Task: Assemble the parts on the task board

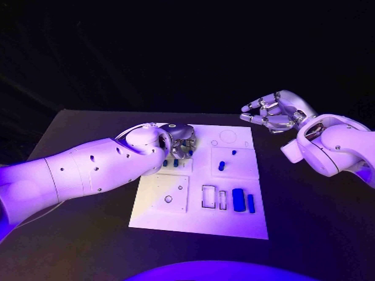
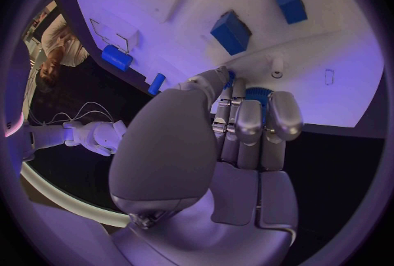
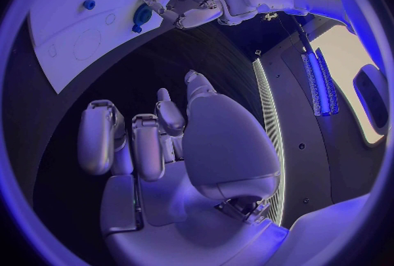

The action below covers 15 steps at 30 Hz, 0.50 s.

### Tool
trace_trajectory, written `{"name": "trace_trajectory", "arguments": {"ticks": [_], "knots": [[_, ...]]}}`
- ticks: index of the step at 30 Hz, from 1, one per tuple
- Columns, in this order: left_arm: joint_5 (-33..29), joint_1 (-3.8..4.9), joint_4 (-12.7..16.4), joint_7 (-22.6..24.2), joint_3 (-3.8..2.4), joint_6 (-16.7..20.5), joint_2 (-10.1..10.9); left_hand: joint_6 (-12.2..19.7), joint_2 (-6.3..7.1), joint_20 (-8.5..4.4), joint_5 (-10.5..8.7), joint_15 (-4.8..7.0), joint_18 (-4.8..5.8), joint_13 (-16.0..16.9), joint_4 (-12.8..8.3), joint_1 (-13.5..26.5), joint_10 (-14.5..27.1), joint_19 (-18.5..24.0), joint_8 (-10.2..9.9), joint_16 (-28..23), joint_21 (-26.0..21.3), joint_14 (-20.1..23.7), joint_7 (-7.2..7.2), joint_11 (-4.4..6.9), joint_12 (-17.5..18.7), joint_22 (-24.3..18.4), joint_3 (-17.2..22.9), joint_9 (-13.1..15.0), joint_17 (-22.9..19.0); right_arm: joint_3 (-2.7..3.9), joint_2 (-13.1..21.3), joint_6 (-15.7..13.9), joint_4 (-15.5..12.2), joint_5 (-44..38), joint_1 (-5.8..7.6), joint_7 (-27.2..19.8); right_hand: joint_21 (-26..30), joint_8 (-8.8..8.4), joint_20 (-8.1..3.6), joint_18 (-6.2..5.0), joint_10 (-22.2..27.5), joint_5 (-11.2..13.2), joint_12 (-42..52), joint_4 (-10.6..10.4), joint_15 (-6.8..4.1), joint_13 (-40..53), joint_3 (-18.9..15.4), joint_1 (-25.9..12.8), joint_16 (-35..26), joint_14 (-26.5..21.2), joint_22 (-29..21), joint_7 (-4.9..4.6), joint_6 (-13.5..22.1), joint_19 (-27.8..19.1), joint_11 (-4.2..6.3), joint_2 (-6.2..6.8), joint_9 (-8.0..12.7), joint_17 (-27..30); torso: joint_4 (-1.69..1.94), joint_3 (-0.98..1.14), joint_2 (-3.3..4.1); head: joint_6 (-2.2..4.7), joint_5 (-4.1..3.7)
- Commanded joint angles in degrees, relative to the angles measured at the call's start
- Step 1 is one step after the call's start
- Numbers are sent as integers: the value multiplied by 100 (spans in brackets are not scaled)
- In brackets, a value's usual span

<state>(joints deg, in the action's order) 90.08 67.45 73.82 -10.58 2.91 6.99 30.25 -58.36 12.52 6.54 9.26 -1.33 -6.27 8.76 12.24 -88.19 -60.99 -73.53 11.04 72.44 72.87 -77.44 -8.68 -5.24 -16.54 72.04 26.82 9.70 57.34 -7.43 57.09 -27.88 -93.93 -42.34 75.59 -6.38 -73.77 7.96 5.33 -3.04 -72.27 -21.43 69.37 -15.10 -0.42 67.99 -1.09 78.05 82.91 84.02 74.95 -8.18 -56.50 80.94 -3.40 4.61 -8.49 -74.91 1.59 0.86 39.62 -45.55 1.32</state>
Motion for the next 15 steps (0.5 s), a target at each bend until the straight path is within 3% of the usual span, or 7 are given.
{"name": "trace_trajectory", "arguments": {"ticks": [1,10,15], "knots": [[-80,-16,-2,83,4,-147,-23,-23,-22,15,-30,15,96,-7,-4,2,-43,-44,-24,27,22,-42,-3,-9,43,11,29,-6,13,1,-2,36,-13,-47,-3,-54,11,19,12,-88,7,-18,-4,-2,-35,5,-35,-35,-20,343,519,4,24,-34,0,-28,2,-539,-1,3,3,-2,2],[-116,-19,11,72,4,-183,-29,-37,-19,14,-29,14,113,-44,-41,38,-122,-92,-115,79,88,-73,-25,-19,133,84,99,-47,27,1,0,35,-19,-47,-3,-52,8,24,11,-87,-1,-26,5,-2,-35,13,-35,-32,-19,344,521,5,19,-32,1,-32,1,-540,-3,0,2,-9,18],[-121,-19,8,33,4,-96,-19,-211,-100,-12,-30,51,157,-47,-150,-18,-306,-252,-113,170,264,-164,-1,23,179,262,226,-48,107,1,1,32,-19,-47,-3,-52,11,26,11,-88,-2,-29,6,-2,-36,13,-35,-31,-18,344,520,6,16,-32,2,-34,1,-543,0,1,-4,-12,5]]}}
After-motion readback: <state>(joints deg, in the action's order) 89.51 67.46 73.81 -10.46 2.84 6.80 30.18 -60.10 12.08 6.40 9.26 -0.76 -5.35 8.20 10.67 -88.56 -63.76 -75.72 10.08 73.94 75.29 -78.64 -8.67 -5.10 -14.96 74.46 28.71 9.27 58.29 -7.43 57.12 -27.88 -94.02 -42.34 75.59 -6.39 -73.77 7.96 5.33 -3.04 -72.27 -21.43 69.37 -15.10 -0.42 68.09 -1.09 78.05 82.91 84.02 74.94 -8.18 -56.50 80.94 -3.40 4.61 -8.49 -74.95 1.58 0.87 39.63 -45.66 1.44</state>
